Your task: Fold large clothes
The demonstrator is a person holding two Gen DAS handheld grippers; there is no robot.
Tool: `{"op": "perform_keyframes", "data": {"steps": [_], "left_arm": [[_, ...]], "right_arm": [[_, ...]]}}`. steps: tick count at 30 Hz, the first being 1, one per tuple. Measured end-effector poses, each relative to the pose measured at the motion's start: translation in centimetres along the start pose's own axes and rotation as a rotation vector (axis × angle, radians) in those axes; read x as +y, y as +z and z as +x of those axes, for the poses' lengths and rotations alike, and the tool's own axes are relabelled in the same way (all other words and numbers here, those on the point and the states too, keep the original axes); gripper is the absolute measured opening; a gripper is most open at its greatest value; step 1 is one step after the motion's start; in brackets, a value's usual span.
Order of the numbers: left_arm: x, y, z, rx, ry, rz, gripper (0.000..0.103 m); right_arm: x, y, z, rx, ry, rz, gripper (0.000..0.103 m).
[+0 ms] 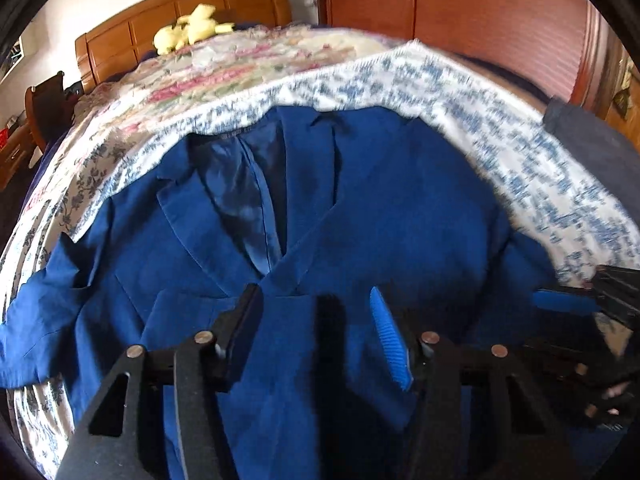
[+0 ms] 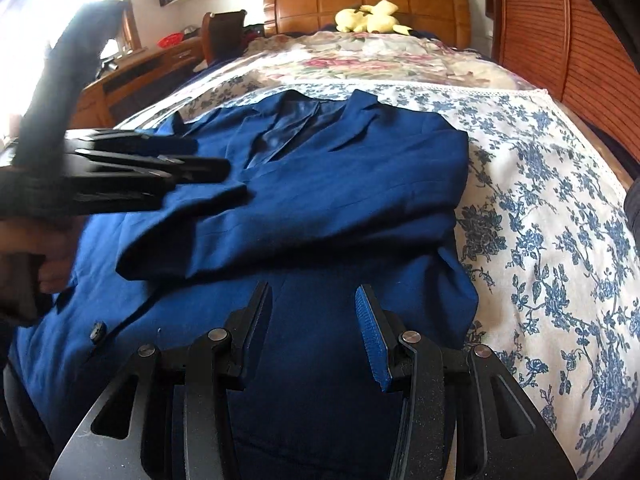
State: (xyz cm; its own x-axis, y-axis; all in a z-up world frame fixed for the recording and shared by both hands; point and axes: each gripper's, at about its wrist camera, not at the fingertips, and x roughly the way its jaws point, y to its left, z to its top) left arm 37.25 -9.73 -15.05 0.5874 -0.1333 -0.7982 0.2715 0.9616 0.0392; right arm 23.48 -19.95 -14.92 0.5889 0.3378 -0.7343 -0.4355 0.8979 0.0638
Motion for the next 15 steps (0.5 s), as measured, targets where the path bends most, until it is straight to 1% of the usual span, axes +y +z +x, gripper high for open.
{"op": "perform_keyframes", "data": {"steps": [2, 3, 4, 6, 7, 9, 13, 15], "left_arm": [[-0.1, -0.1, 1.0, 0.038, 0.027, 0.005, 0.05], [-0.1, -0.3, 1.5, 0.062, 0.04, 0.009, 0.045], [-0.2, -0.4, 1.7, 0.074, 0.04, 0.018, 0.029], [-0.4, -0.8, 1.9, 0.095, 0.062, 0.041, 0.012], [-0.2, -1.0, 1.6, 0.09, 0.068, 0.044, 0.007], [0.3, -1.4, 0.5, 0.071, 0.068, 0.03, 0.003], [1.4, -2.4, -3.0, -0.008, 0.098, 0.007, 0.002], [1.9, -3.3, -5.3, -0.052, 0.095, 0.002, 0.002]], "right_arm": [[-0.1, 0.0, 0.1, 0.003, 0.005, 0.005, 0.044], [-0.1, 0.0, 0.1, 0.005, 0.006, 0.005, 0.044], [-0.1, -0.1, 0.2, 0.007, 0.006, 0.005, 0.044], [0.0, -0.1, 0.2, 0.009, 0.007, 0.003, 0.044], [0.1, -0.1, 0.2, 0.008, 0.008, 0.0, 0.044], [0.2, -0.1, 0.2, 0.006, 0.009, -0.003, 0.044], [0.2, -0.1, 0.1, 0.006, 0.011, -0.004, 0.044], [0.2, -0.1, 0.1, 0.004, 0.008, -0.005, 0.044]]}}
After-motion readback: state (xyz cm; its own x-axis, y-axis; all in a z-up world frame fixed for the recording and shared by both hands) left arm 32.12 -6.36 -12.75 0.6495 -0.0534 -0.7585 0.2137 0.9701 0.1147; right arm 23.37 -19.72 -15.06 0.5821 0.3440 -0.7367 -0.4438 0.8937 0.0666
